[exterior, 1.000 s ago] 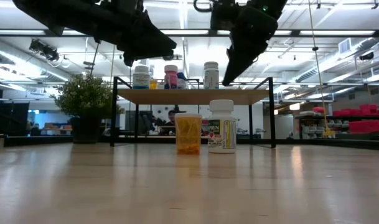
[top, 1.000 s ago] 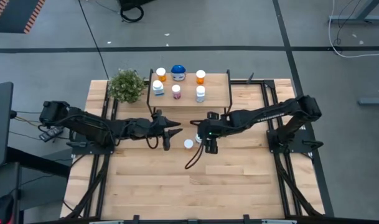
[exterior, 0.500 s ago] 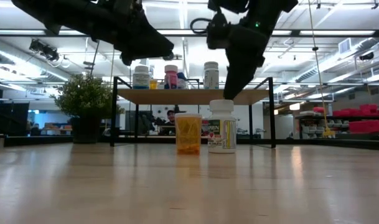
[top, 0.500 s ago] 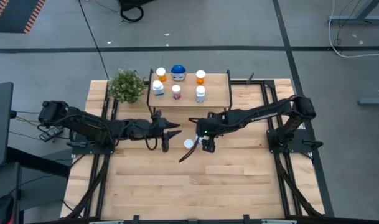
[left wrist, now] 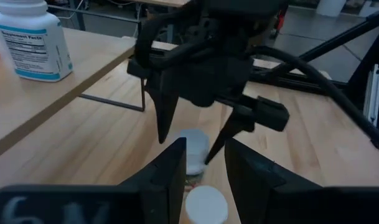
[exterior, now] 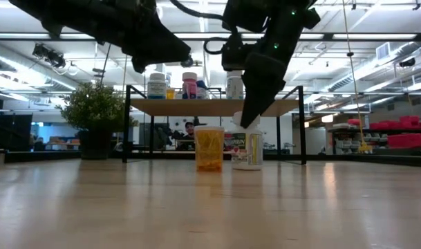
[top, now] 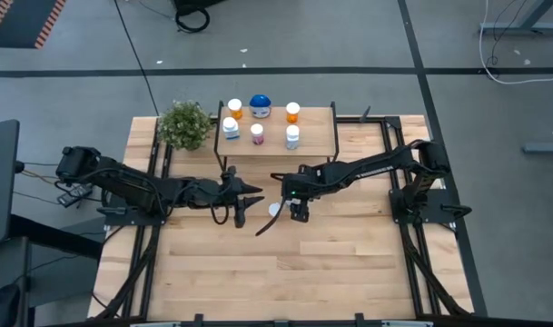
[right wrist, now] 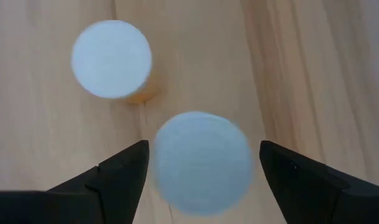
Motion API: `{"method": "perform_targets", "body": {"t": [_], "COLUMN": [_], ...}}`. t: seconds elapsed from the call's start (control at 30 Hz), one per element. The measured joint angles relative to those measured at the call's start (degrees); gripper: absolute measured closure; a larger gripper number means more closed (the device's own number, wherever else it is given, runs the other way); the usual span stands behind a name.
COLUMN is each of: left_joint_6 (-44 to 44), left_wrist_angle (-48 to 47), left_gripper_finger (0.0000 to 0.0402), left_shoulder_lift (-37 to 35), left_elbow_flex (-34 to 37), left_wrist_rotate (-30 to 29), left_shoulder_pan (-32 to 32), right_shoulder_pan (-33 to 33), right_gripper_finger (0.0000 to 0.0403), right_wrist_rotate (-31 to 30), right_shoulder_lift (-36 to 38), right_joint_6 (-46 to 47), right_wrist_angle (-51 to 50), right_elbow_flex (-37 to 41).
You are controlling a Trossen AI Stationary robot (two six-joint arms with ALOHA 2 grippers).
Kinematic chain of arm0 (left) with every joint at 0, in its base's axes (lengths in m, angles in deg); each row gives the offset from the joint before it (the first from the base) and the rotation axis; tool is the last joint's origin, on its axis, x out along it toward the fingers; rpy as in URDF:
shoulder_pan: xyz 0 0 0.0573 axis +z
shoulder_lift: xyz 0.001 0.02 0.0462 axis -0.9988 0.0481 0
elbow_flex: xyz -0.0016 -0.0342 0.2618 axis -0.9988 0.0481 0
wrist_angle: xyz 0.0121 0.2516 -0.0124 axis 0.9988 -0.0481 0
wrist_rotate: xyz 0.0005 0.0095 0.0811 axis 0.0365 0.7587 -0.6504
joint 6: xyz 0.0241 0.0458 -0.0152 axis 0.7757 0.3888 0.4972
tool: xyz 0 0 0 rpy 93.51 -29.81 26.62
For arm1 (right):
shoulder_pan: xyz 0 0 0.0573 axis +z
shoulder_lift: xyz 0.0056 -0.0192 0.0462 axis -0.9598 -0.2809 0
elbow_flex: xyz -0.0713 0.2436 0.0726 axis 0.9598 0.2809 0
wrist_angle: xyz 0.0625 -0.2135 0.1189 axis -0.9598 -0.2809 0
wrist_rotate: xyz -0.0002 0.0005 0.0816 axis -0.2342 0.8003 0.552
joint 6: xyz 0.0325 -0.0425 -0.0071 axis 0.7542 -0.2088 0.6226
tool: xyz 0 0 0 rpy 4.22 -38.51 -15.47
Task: Pick and place medicine bottles onto shelf by color
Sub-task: Put the white pill bottle on the shelf
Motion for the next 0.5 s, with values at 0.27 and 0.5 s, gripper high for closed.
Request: {"method": "perform_targets", "body": {"t": [0.27, 0.5], "left_joint_6": [-0.04, -0.88], "left_wrist_angle": [-1.73, -2.64], "left_gripper_finger": [0.0284, 0.0289], "left_shoulder_lift": [0.0, 0.0], "left_elbow_flex": [0.0, 0.0], "left_wrist_rotate": [0.0, 0.0], "left_shoulder_pan": [0.0, 0.0], "right_shoulder_pan": [0.15, 0.27], "right_gripper_finger": [0.0093, 0.0134], "right_wrist_rotate": [-0.87, -0.87], "right_shoulder_lift": [0.07, 0.12], "right_joint_6": [0.24, 0.21], "right_wrist_angle": [0.24, -1.23], "right_elbow_flex": [0.0, 0.0]}}
